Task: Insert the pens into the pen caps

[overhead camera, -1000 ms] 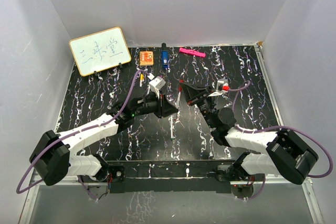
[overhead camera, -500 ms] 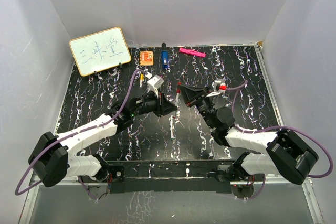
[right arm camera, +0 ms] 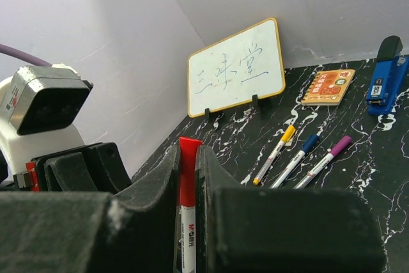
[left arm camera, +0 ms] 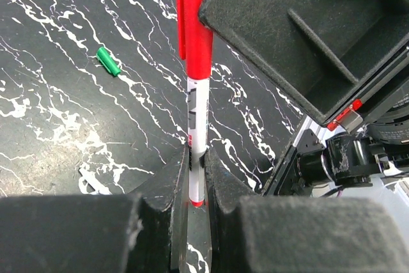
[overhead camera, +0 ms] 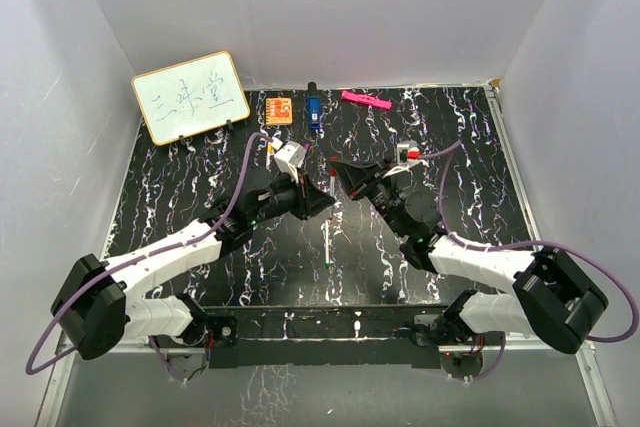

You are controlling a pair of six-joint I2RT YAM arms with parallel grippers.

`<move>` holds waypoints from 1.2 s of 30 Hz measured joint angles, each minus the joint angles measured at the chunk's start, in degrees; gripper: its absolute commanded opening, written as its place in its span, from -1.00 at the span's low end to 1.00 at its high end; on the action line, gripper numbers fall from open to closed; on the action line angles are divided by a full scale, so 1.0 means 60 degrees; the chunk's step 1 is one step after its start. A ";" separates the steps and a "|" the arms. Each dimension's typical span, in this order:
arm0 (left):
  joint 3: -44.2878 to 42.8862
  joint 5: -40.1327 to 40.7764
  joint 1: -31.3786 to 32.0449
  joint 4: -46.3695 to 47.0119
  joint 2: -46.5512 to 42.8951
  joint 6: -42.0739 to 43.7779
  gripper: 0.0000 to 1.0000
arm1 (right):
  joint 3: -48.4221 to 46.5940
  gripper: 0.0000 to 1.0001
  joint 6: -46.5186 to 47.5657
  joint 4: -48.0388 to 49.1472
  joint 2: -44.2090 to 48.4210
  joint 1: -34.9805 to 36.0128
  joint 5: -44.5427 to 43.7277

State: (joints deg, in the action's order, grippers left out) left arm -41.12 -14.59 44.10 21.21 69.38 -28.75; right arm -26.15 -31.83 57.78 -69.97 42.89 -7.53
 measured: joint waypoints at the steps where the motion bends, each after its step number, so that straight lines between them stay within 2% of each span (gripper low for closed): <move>1: 0.0007 0.0091 0.0004 0.0047 0.0000 -0.0066 -1.00 | -0.0066 -1.00 0.0000 -0.0113 0.0000 -0.0007 0.0015; 6: 0.0124 0.0488 0.0044 0.0299 -0.0004 -0.0124 -1.00 | -0.0514 -1.00 0.0033 -0.0758 -0.0160 -0.0047 0.0142; 17: 0.0062 0.1596 0.0084 -0.0466 -0.0062 0.0630 -1.00 | -0.1060 -1.00 0.0288 -0.1938 -0.0423 0.0095 -0.0018; 36: -0.0149 0.2040 -0.0157 -0.1166 -0.0062 0.1191 -1.00 | -0.1745 -1.00 0.1231 -0.2605 -0.0882 0.0681 -0.0426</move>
State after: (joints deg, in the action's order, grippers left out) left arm -42.02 -2.35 43.16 14.22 69.01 -21.61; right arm -36.62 -24.45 42.15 -75.26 46.98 -10.09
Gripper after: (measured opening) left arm 0.076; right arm 0.069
